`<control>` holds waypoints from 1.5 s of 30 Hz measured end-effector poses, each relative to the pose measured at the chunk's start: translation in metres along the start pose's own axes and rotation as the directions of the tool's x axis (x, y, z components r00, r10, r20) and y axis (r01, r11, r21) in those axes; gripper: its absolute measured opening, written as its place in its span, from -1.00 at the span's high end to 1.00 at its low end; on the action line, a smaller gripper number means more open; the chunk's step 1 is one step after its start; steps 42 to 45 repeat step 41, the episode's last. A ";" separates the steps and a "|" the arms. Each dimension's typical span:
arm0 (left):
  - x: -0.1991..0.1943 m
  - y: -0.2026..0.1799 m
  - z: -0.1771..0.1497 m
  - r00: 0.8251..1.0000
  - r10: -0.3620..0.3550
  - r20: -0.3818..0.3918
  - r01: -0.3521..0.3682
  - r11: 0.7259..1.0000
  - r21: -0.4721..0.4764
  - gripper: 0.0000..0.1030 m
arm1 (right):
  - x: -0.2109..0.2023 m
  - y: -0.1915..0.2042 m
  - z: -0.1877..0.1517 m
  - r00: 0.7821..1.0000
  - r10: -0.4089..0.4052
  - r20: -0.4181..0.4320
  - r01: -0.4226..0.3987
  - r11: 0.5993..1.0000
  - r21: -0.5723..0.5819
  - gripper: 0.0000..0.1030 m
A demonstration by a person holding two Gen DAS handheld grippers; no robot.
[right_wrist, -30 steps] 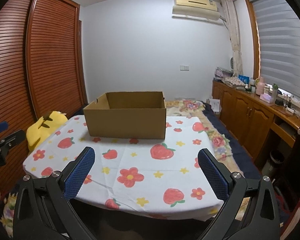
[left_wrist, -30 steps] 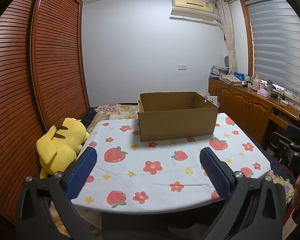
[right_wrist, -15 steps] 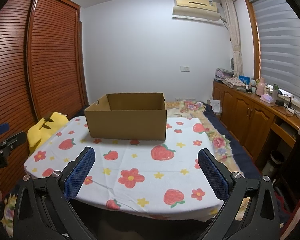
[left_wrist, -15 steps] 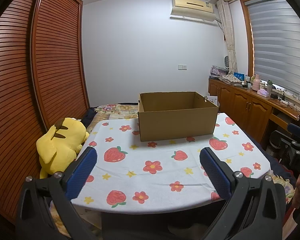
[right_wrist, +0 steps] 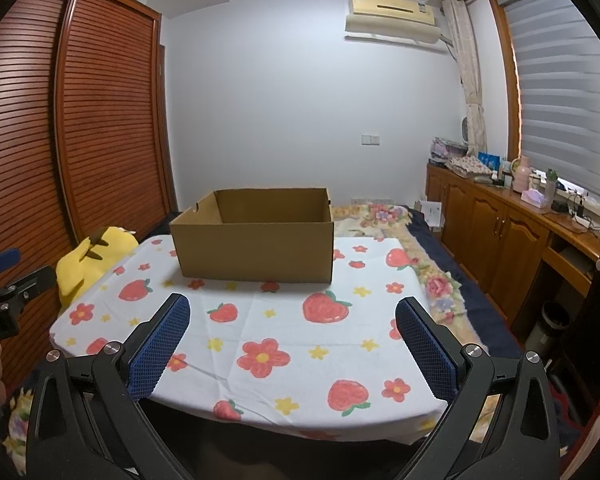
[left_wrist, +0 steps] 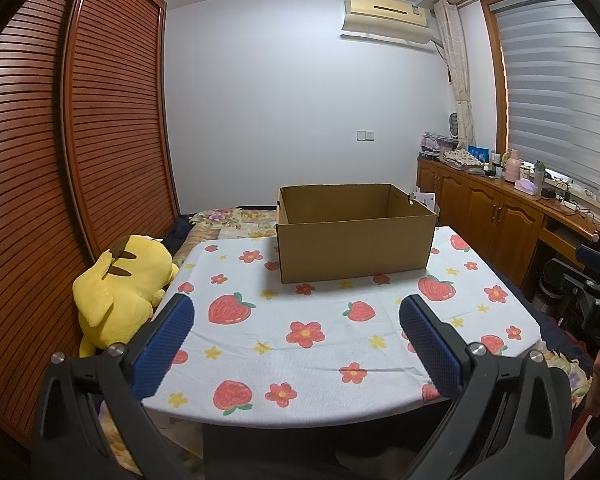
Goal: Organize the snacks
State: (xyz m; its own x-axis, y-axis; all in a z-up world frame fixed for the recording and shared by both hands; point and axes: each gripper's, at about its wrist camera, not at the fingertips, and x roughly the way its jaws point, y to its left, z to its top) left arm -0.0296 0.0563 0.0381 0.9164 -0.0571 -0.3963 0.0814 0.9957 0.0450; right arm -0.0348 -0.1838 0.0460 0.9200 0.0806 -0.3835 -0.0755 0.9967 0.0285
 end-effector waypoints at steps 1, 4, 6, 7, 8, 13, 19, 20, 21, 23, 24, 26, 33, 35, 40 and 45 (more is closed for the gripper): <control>0.000 0.000 0.000 1.000 0.000 0.000 0.000 1.000 0.001 -1.00 | 0.001 0.001 0.001 1.000 0.000 0.000 0.000 1.000 0.000 -1.00; 0.000 0.000 0.000 1.000 0.001 -0.001 -0.001 1.000 0.001 -1.00 | 0.001 0.001 0.002 1.000 0.001 0.000 -0.001 1.000 0.001 -1.00; 0.000 0.000 0.000 1.000 0.000 -0.001 0.000 1.000 0.001 -1.00 | 0.000 0.001 0.001 1.000 0.000 0.002 0.000 1.000 0.000 -1.00; -0.001 0.000 0.000 1.000 0.001 0.000 -0.001 1.000 0.001 -1.00 | 0.001 0.001 0.002 1.000 -0.001 0.002 0.001 1.000 0.001 -1.00; 0.000 0.000 0.000 1.000 0.000 0.000 0.000 1.000 0.001 -1.00 | 0.000 0.000 0.003 1.000 -0.001 0.002 0.001 1.000 0.002 -1.00; 0.000 0.000 0.000 1.000 0.000 -0.001 0.000 1.000 0.000 -1.00 | 0.001 0.002 0.006 1.000 -0.002 0.001 0.002 1.000 0.004 -1.00; 0.000 0.000 0.000 1.000 0.000 0.000 0.000 1.000 0.001 -1.00 | 0.000 0.001 0.004 1.000 -0.001 0.002 0.001 1.000 0.005 -1.00; 0.000 0.000 0.000 1.000 0.001 0.001 -0.001 1.000 0.001 -1.00 | 0.000 0.001 0.005 1.000 0.000 0.003 0.000 1.000 0.005 -1.00; 0.000 0.000 0.000 1.000 0.001 0.000 -0.001 1.000 0.000 -1.00 | 0.000 0.001 0.004 1.000 0.000 0.003 0.000 1.000 0.004 -1.00; 0.000 0.000 0.000 1.000 0.000 -0.001 0.000 1.000 0.000 -1.00 | 0.000 0.001 0.004 1.000 0.000 0.004 0.000 1.000 0.005 -1.00; 0.000 0.000 0.000 1.000 0.000 0.000 0.000 1.000 0.000 -1.00 | 0.000 0.000 0.004 1.000 0.000 0.003 0.000 1.000 0.005 -1.00; 0.000 0.000 -0.001 1.000 0.001 0.000 -0.001 1.000 0.001 -1.00 | 0.000 0.000 0.004 1.000 0.000 0.003 0.000 1.000 0.005 -1.00; -0.002 -0.001 -0.001 1.000 0.005 0.003 -0.005 1.000 0.006 -1.00 | 0.000 0.001 0.005 1.000 0.000 0.004 0.000 1.000 0.004 -1.00; -0.001 -0.002 0.000 1.000 0.002 0.001 -0.002 1.000 0.004 -1.00 | 0.000 0.001 0.005 1.000 0.000 0.004 0.000 1.000 0.005 -1.00; -0.002 -0.003 0.000 1.000 0.002 0.000 -0.002 1.000 0.001 -1.00 | -0.001 0.001 0.005 1.000 0.002 0.005 -0.002 1.000 0.005 -1.00; -0.002 -0.003 0.001 1.000 0.002 0.000 -0.002 1.000 0.001 -1.00 | 0.000 0.002 0.005 1.000 0.003 0.005 -0.003 1.000 0.004 -1.00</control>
